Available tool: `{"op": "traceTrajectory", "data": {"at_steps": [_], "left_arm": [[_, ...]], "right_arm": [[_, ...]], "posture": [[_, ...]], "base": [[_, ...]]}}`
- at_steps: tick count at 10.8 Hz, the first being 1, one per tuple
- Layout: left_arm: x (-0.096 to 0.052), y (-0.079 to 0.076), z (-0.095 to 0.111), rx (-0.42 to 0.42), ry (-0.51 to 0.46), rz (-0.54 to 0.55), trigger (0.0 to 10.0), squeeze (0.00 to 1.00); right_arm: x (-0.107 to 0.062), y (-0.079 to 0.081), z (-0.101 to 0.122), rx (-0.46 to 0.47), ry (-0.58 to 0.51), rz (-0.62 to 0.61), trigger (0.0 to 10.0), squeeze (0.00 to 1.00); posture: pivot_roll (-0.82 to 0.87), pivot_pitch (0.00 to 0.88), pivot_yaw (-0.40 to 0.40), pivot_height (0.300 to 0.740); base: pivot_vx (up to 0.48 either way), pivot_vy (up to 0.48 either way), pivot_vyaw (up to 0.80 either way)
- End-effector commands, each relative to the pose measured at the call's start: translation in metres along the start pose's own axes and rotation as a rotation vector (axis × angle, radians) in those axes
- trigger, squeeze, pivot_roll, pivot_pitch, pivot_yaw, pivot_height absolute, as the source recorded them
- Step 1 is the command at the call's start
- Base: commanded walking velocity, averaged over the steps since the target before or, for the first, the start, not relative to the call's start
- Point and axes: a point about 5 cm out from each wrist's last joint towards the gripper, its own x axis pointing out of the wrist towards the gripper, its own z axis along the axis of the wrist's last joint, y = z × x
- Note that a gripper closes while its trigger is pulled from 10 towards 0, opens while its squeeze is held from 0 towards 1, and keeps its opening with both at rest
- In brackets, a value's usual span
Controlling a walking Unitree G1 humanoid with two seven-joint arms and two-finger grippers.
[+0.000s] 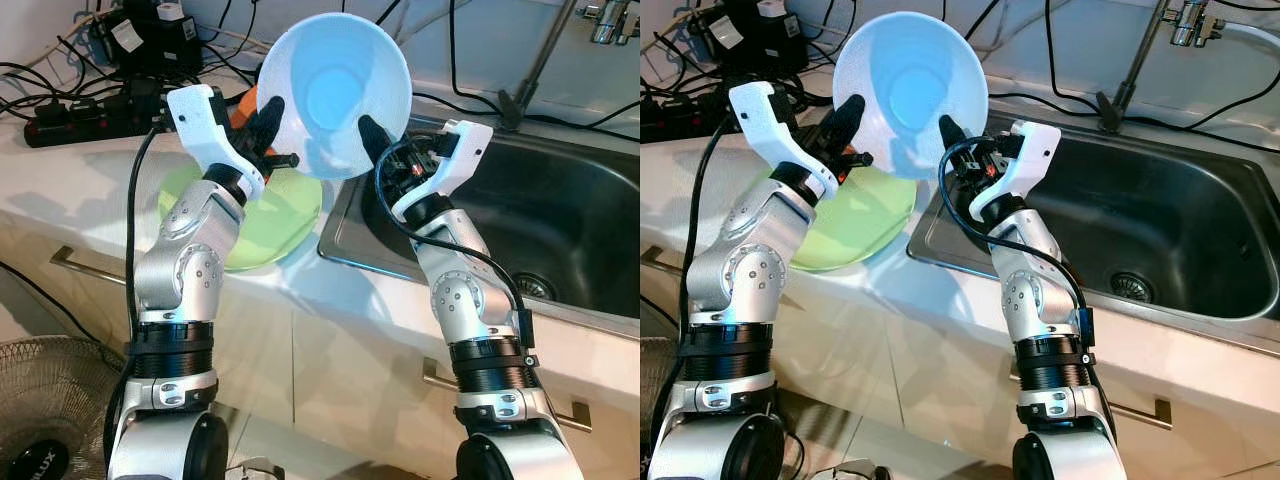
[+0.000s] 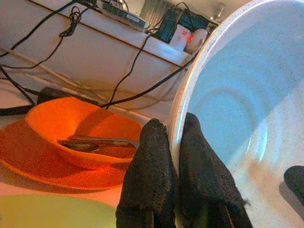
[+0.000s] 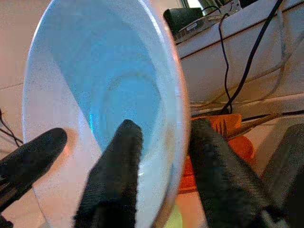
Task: Kitchen organization
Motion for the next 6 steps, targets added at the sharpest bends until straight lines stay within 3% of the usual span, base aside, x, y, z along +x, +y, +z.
{"op": "traceTrajectory", "data": {"at_steps": [1,4,6], "left_arm": [[0.0024,-0.0075,0.0095,0.027,-0.042,-0.026,10.0,0.0],[0.0018,-0.0122,0.0043,0.041,-0.026,-0.051,10.0,0.0],[0.0022,-0.0153,0.002,0.095,-0.014,-0.069,10.0,0.0]], "right_arm": [[0.0011,0.0022,-0.0012,-0.001,0.009,0.011,0.0,0.0],[0.002,0.0038,-0.0014,0.012,0.004,0.017,0.0,0.0],[0.0024,0.0048,-0.0016,0.013,0.007,0.022,0.0,0.0]], "posture": [[0.08,0.005,-0.035,0.74],[0.07,0.005,-0.034,0.74],[0.07,0.006,-0.036,0.74]], "base": [[0.0,0.0,0.0],[0.0,0.0,0.0],[0.0,0.0,0.0]]}}
